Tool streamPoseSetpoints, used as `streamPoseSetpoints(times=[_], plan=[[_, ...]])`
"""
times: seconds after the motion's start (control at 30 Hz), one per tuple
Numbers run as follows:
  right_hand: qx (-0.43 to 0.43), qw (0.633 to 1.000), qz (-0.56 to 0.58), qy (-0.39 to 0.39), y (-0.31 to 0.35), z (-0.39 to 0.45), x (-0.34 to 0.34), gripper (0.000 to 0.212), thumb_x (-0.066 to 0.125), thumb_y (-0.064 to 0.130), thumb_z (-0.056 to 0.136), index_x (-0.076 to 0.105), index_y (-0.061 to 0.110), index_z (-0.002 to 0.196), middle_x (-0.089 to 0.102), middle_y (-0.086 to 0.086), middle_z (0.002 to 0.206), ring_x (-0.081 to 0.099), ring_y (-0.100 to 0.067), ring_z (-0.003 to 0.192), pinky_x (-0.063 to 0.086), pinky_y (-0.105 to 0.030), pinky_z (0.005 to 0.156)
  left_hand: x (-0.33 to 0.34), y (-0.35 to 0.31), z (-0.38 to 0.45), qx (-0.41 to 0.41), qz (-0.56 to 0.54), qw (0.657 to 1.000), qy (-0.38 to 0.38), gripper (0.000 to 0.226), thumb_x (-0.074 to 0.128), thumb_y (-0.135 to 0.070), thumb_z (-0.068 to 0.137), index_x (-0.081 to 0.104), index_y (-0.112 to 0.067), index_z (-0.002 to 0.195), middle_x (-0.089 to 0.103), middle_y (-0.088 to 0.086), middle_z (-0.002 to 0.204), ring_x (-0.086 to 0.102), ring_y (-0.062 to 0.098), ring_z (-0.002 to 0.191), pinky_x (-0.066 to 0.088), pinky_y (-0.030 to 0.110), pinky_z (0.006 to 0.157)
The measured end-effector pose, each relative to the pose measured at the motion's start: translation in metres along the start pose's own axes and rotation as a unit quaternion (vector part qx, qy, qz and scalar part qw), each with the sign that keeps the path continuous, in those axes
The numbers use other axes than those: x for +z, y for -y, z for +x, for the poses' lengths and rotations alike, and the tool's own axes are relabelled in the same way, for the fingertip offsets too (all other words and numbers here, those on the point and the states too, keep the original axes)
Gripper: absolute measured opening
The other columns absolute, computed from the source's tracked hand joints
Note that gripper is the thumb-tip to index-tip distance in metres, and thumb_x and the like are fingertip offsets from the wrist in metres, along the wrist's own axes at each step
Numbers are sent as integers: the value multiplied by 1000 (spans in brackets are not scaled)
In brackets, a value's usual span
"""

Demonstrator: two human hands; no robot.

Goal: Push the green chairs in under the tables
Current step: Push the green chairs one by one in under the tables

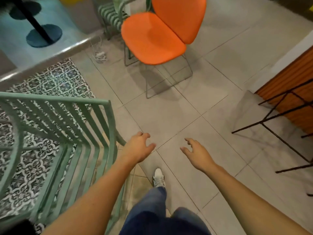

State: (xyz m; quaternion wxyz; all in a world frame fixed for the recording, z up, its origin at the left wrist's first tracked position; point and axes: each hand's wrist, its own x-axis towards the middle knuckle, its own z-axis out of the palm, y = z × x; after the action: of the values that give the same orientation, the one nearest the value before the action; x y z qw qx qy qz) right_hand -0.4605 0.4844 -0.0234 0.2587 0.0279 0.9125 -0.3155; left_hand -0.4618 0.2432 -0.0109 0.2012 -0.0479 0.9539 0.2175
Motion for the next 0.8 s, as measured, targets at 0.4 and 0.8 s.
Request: streamPoseSetpoints(times=[0.4,0.8], plan=[[17,959,268,90,153,226,-89,34,47,38,98,54,18,124,60,-5,125,55,-18,114,42,-39,103,-141,9,177,-177,-532,816,-136,18,54,-33,96,59,-27,112,64,2,116,60,17,109,47,36,90],[-53,915,188,353,348,408,-82,25,46,39,99,58,23,114,63,4,113,60,-14,106,45,-37,96,-218,88,222,-389,-688,485,-375,31,51,-33,97,59,-11,117,64,9,112,62,25,105,47,44,92]])
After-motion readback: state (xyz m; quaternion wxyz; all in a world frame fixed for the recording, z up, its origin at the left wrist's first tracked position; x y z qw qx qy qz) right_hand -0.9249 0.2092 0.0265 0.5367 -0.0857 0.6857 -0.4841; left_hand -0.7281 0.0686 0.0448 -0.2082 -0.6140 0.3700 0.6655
